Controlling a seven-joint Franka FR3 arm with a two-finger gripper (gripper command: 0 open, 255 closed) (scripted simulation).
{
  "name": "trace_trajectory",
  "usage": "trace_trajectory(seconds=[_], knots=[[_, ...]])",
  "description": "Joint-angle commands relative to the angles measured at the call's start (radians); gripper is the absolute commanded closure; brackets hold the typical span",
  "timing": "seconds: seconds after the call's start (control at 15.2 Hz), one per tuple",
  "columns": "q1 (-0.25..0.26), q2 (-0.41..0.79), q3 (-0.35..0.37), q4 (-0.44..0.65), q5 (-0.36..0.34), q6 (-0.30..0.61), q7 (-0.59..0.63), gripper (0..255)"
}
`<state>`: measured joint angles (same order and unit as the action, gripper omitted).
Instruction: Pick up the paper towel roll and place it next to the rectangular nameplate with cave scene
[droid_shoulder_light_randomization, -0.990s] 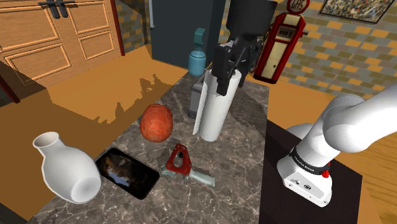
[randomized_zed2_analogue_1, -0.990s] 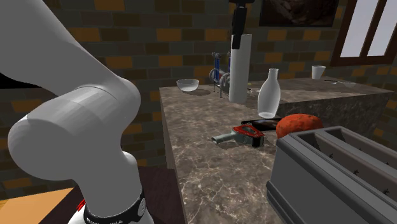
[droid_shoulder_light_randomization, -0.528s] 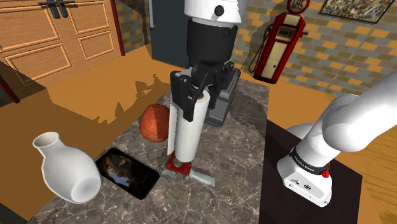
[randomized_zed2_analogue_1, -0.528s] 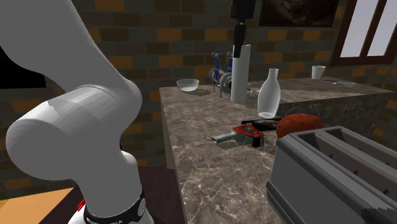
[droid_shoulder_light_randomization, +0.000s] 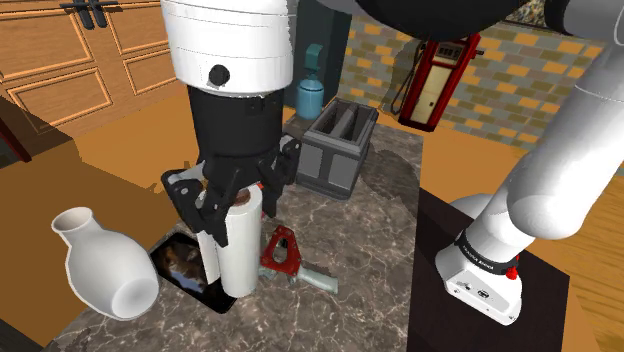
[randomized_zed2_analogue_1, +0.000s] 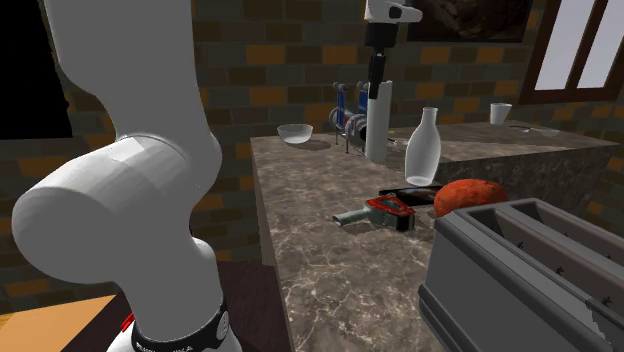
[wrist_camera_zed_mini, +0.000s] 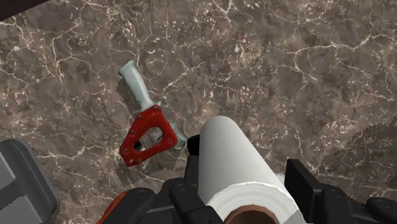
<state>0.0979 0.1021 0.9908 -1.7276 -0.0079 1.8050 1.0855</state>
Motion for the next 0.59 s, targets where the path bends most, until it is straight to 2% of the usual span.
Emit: trace_trajectory(seconds=[0.0, 0.2, 0.53], knots=[[0.06, 0.125, 0.007, 0.073, -0.112, 0.0, 0.085, 255], [0.194, 0.287, -0.031, 0.207, -0.241, -0.026, 0.175, 255], [0.428, 0.523, -0.121, 0.493, -0.39, -0.104, 0.246, 255]])
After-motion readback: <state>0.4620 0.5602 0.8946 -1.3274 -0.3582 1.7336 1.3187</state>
